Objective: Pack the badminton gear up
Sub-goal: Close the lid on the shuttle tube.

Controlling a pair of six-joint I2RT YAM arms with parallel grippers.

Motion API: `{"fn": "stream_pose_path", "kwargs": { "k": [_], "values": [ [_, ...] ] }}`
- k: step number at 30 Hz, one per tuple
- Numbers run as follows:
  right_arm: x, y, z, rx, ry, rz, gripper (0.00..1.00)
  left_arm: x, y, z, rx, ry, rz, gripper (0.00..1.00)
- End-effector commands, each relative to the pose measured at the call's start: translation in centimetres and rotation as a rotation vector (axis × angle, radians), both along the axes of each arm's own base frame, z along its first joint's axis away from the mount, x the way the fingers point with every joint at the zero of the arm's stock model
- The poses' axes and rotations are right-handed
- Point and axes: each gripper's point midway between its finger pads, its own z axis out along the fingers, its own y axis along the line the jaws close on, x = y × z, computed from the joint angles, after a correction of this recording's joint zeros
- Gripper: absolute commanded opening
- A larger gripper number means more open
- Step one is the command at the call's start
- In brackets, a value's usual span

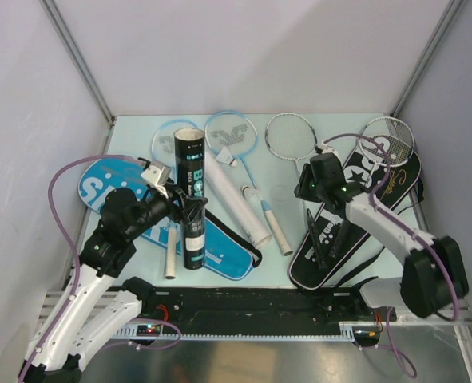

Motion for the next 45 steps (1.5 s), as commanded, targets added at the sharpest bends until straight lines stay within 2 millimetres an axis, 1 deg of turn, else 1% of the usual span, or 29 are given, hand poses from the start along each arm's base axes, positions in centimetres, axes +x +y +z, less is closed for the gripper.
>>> {"fn": "stream_pose_path", "kwargs": {
  "k": [1, 4, 6, 11, 14, 21, 25, 29, 33, 35, 37, 38, 41, 43, 45],
  "values": [
    [3.6, 0.7, 0.1, -0.077, -0.008, 0.018, 0.36, -0.7, -0.4, 1.3, -0.024, -0.063, -0.043, 0.61],
    [5.4, 0.9, -1.2, -0.122, 0.018, 0.007, 0.34, -1.1, -0.6, 1.4, -0.027, -0.067, -0.061, 0.61],
    [6.2, 1.0, -2.0, -0.144, 0.034, 0.001, 0.34, -1.4, -0.9, 1.5, -0.031, -0.072, -0.082, 0.61],
    [7.4, 1.5, -4.4, -0.189, 0.084, 0.026, 0.35, -1.9, -1.2, 1.6, -0.033, -0.075, -0.113, 0.61],
    [8.0, 1.1, -6.1, -0.219, 0.121, 0.028, 0.35, -1.9, -1.3, 1.7, -0.032, -0.075, -0.115, 0.61],
    [8.5, 1.6, -9.0, -0.222, 0.184, 0.051, 0.35, -1.7, -1.3, 1.5, -0.027, -0.071, -0.112, 0.62],
    [8.5, 2.1, -10.3, -0.224, 0.218, 0.073, 0.34, -1.6, -1.3, 1.4, -0.024, -0.069, -0.111, 0.62],
    [8.5, 2.1, -11.3, -0.277, 0.243, 0.079, 0.34, -1.5, -1.4, 1.5, -0.021, -0.068, -0.112, 0.62],
    [8.3, 1.6, -11.9, -0.354, 0.261, 0.077, 0.27, -1.5, -1.4, 1.3, -0.018, -0.069, -0.115, 0.63],
    [8.3, 1.2, -11.9, -0.371, 0.267, 0.071, 0.16, -1.6, -1.5, 1.3, -0.02, -0.065, -0.125, 0.63],
    [8.5, 1.1, -11.5, -0.366, 0.259, 0.077, 0.06, -1.7, -1.7, 1.2, -0.022, -0.058, -0.134, 0.63],
    [8.6, 1.2, -11.1, -0.355, 0.251, 0.085, 0.03, -1.7, -1.8, 1.2, -0.021, -0.054, -0.141, 0.63],
    [9.1, 1.9, -9.4, -0.295, 0.216, 0.12, 0.0, -2.0, -2.3, 1.0, -0.021, -0.04, -0.178, 0.63],
    [9.4, 2.3, -7.7, -0.239, 0.183, 0.144, 0.0, -2.1, -2.7, 0.8, -0.017, -0.031, -0.205, 0.63],
    [9.7, 2.6, -4.9, -0.187, 0.128, 0.167, 0.0, -2.3, -3.1, 0.8, -0.011, -0.031, -0.227, 0.63]
  ]
}}
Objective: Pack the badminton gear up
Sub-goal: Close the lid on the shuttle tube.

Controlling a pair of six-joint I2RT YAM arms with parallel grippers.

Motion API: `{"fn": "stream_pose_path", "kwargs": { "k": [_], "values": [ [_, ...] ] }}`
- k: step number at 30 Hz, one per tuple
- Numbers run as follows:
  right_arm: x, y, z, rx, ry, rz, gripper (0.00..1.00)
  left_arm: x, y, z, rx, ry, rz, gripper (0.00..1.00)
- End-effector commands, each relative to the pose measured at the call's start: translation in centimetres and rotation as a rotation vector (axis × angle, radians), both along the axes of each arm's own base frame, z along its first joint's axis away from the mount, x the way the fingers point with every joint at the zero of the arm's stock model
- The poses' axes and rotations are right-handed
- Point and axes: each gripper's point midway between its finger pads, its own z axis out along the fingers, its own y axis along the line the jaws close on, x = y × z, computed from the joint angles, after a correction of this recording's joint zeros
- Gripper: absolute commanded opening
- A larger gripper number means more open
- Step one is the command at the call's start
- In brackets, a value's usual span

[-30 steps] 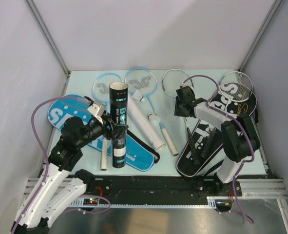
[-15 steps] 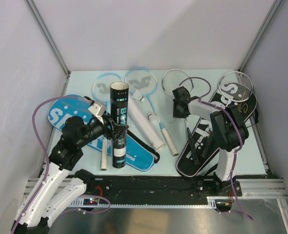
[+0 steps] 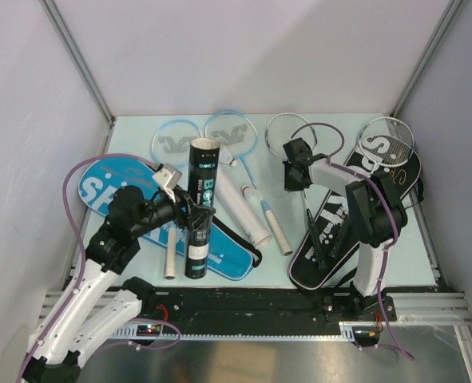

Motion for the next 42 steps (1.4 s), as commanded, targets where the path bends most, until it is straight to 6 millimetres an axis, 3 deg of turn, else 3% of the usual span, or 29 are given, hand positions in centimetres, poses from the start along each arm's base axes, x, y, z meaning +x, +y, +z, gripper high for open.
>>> {"fn": "stream_pose_path", "kwargs": {
  "k": [1, 5, 9, 14, 22, 25, 30, 37, 42],
  "values": [
    [1.5, 1.0, 7.7, 0.151, -0.137, 0.068, 0.0, -0.7, -1.3, 2.4, -0.02, -0.09, -0.091, 0.63],
    [1.0, 2.5, 14.3, 0.366, -0.227, 0.169, 0.0, -0.8, -1.7, 2.6, 0.012, -0.124, -0.109, 0.63],
    [-0.8, 3.5, 20.8, 0.509, -0.317, 0.3, 0.0, -0.7, -1.6, 1.6, 0.088, -0.168, -0.109, 0.62],
    [-4.8, 5.0, 27.7, 0.658, -0.387, 0.479, 0.0, -0.6, -1.4, 0.8, 0.195, -0.263, -0.129, 0.6],
    [-12.2, 6.1, 36.8, 0.867, -0.497, 0.693, 0.0, 0.9, 0.7, 0.7, 0.382, -0.42, -0.08, 0.58],
    [-14.4, 6.4, 38.1, 0.895, -0.5, 0.742, 0.0, 1.2, 1.1, 1.0, 0.439, -0.477, -0.081, 0.58],
    [-16.6, 7.2, 38.4, 0.88, -0.471, 0.791, 0.0, 2.4, 1.6, 2.0, 0.554, -0.549, -0.039, 0.56],
    [-17.5, 8.4, 38.4, 0.87, -0.452, 0.817, 0.0, 3.2, 0.8, 1.5, 0.702, -0.596, -0.052, 0.58],
    [-17.3, 8.9, 36.4, 0.795, -0.418, 0.785, 0.0, 3.1, -0.1, 1.7, 0.704, -0.602, -0.077, 0.59]
  ]
}}
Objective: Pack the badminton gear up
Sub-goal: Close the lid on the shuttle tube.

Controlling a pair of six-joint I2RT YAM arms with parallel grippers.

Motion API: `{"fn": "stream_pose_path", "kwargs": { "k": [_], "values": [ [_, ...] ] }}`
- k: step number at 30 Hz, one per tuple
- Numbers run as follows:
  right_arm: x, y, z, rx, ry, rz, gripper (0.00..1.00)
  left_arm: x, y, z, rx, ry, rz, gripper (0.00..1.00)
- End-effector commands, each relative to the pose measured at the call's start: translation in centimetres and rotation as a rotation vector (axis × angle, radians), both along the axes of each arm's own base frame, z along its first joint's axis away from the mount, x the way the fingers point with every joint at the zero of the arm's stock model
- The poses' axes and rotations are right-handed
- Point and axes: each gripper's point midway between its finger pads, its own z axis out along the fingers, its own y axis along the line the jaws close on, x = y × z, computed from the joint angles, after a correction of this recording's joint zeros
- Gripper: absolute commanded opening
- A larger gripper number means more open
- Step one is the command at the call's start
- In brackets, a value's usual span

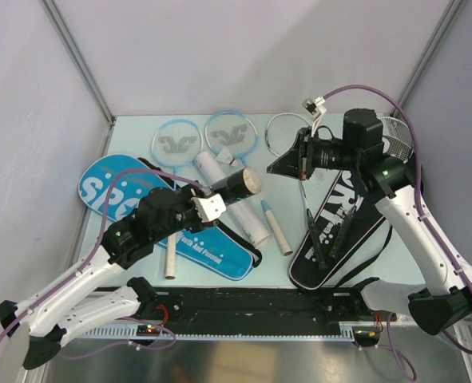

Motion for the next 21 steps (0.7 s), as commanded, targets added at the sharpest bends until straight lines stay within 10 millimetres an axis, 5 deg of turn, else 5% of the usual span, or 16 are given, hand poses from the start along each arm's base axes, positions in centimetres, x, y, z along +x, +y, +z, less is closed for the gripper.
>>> {"fn": "stream_pose_path", "kwargs": {
  "k": [1, 9, 21],
  "values": [
    [-0.1, 0.2, -0.3, -0.057, -0.025, -0.029, 0.0, 0.9, -0.1, 3.9, -0.02, -0.115, 0.017, 0.58],
    [0.3, 1.0, -2.7, -0.148, -0.019, -0.073, 0.0, 0.8, -0.4, 3.9, -0.016, -0.117, 0.012, 0.58],
    [1.0, 1.9, -3.5, -0.179, -0.037, -0.152, 0.0, 0.7, -0.7, 3.6, -0.01, -0.111, 0.006, 0.58]
  ]
}}
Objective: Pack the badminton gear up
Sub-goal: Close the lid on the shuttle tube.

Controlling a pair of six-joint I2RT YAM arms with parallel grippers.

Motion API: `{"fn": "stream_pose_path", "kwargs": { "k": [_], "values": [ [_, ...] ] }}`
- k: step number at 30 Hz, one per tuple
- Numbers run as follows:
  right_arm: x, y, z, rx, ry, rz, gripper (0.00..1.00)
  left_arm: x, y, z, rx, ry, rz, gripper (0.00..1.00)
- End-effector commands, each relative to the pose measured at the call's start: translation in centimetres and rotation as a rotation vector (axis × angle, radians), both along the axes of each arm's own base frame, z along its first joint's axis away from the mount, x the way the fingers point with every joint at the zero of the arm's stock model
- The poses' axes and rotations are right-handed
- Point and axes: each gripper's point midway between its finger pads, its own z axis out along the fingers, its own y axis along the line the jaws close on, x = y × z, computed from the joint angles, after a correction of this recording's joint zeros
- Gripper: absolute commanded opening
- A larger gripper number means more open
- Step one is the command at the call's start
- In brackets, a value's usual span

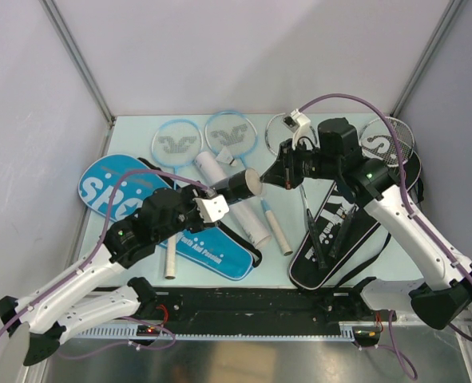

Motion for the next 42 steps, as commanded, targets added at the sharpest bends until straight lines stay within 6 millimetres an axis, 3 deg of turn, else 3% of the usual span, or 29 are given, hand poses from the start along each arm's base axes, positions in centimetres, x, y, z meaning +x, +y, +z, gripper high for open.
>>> {"fn": "stream_pose_path", "kwargs": {
  "k": [1, 10, 21, 33, 42],
  "values": [
    [0.8, 0.4, 1.4, 0.024, -0.056, -0.051, 0.0, 0.6, -0.9, 3.9, -0.071, -0.095, -0.015, 0.58],
    [1.0, 1.4, 2.2, 0.068, -0.107, -0.096, 0.0, 0.7, -0.9, 4.2, -0.074, -0.095, -0.009, 0.58],
    [1.5, 1.8, 1.3, 0.045, -0.127, -0.178, 0.0, 0.5, -1.4, 5.0, -0.113, -0.083, -0.01, 0.58],
    [-0.5, 2.9, 1.4, 0.118, -0.054, -0.121, 0.34, 0.6, -1.3, 4.9, -0.118, -0.081, 0.001, 0.58],
    [-1.9, 3.2, 0.3, 0.115, 0.0, -0.075, 0.37, 0.5, -1.6, 5.5, -0.149, -0.071, -0.002, 0.58]
  ]
}}
